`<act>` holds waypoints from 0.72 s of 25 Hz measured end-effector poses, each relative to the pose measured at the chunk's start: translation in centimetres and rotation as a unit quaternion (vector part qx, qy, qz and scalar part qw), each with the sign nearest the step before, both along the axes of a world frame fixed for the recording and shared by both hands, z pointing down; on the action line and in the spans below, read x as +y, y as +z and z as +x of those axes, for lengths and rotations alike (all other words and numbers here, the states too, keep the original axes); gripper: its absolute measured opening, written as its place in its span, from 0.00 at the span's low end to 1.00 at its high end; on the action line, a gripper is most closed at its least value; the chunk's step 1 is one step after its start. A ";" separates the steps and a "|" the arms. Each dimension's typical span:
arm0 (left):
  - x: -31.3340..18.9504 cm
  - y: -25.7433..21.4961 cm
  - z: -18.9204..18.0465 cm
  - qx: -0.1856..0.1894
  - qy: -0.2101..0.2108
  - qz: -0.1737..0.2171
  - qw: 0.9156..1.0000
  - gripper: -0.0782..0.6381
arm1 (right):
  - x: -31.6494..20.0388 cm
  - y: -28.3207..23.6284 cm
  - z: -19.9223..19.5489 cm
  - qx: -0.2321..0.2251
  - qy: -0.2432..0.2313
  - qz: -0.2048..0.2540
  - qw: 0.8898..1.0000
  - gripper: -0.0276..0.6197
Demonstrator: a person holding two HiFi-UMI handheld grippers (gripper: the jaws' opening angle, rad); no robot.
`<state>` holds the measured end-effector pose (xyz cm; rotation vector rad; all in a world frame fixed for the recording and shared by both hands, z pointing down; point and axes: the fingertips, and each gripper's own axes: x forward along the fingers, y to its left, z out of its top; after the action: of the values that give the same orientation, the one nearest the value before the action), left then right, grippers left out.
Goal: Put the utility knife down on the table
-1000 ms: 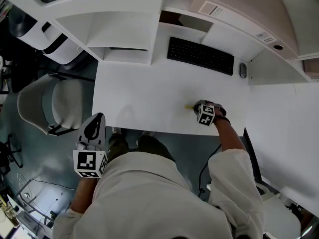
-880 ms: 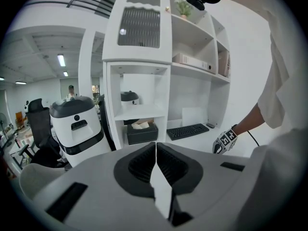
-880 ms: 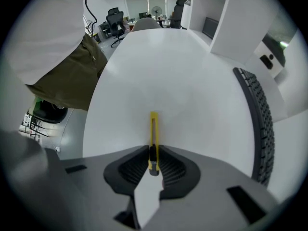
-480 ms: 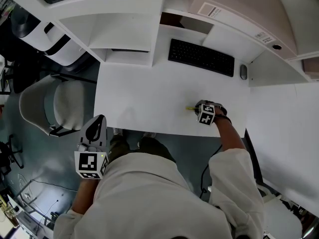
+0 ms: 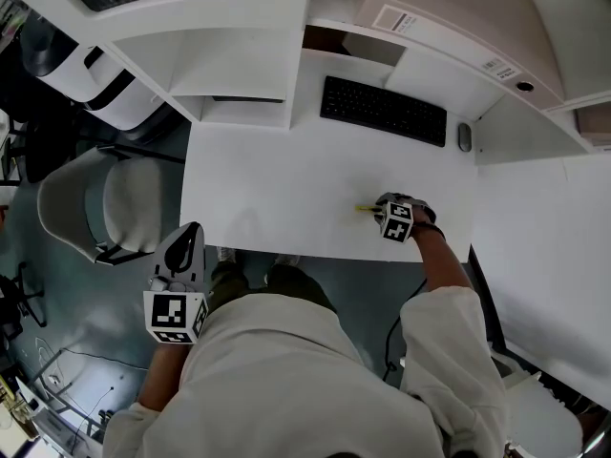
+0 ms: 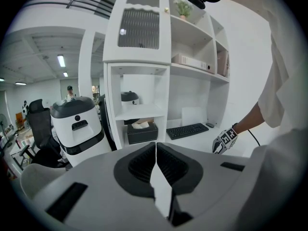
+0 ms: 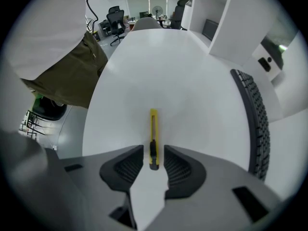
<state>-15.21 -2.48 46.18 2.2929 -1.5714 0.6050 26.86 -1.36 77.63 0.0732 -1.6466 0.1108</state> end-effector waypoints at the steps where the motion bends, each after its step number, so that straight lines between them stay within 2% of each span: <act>1: 0.0 0.0 0.1 0.001 0.001 0.000 1.000 0.12 | 0.0 0.0 0.0 0.000 0.000 0.002 1.000 0.26; 10: 0.0 -0.1 0.2 0.003 0.007 0.002 1.000 0.12 | 0.0 -0.5 0.2 -0.002 0.014 0.008 1.000 0.26; 14: -0.1 -0.2 0.4 0.006 0.013 0.004 1.000 0.12 | -0.3 -1.5 0.3 -0.015 0.049 0.019 0.999 0.26; 18: -0.3 -0.4 0.9 0.013 0.025 0.007 1.000 0.12 | -1.3 -3.6 0.0 -0.048 0.112 0.045 0.992 0.25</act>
<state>-14.31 -2.80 45.75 2.3479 -1.5151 0.5766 26.87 -2.63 74.06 0.3258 -1.7348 0.2135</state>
